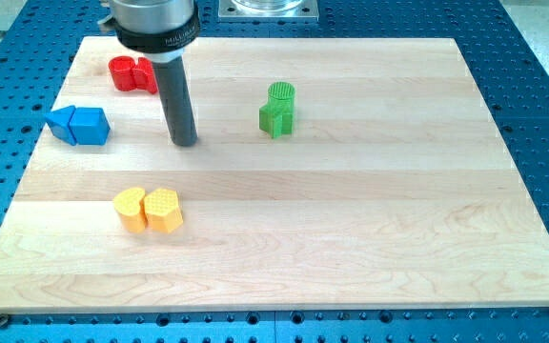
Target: Push the red blocks to the top left corner of the board
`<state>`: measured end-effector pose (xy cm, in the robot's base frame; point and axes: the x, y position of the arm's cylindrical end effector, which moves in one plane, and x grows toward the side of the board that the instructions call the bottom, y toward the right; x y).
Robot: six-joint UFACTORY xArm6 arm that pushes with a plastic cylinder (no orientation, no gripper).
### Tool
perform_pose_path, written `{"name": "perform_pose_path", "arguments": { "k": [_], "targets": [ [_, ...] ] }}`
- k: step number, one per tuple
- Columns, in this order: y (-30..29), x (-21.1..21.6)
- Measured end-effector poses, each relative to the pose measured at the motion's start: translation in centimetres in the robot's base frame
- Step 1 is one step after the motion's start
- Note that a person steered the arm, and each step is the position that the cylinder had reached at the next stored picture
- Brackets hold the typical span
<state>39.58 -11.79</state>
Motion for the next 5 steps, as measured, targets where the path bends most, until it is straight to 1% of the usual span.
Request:
{"name": "perform_pose_path", "arguments": {
  "k": [1,2,3,5],
  "targets": [
    [-4.7,-0.8],
    [-7.6,-3.6],
    [-7.7,-7.9],
    [-8.3,-13.2]
  ]
}}
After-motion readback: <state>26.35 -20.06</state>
